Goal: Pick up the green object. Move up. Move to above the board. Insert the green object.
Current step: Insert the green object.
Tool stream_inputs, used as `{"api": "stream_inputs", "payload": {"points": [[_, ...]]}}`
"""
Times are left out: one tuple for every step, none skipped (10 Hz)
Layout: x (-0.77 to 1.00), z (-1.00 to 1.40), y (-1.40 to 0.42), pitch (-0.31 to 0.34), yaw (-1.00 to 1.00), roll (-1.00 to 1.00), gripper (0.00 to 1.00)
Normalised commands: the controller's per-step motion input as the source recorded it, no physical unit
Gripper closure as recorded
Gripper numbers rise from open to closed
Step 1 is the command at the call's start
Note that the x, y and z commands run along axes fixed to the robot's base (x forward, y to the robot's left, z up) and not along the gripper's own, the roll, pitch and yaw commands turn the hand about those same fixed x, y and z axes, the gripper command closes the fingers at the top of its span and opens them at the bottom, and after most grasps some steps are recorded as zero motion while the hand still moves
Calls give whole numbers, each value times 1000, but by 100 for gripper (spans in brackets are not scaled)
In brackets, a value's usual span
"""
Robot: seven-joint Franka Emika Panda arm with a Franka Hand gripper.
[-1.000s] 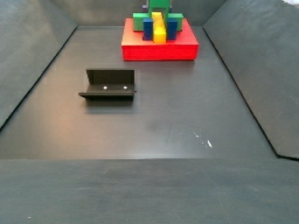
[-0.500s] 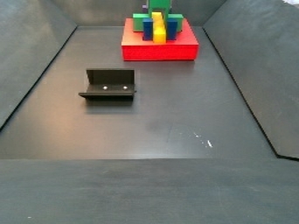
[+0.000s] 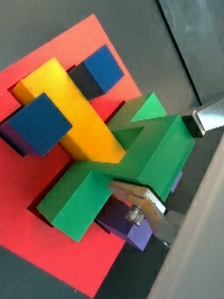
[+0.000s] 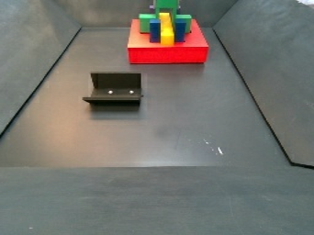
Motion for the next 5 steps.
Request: {"api": "stream_inputs", "payload": {"points": [[100,-34,14,0,0,84,100],[51,0,143,0,0,0,100],[23,0,120,0,0,0,100],[0,0,23,0,0,46,100],[0,-23,0,0,0,79,100]]}}
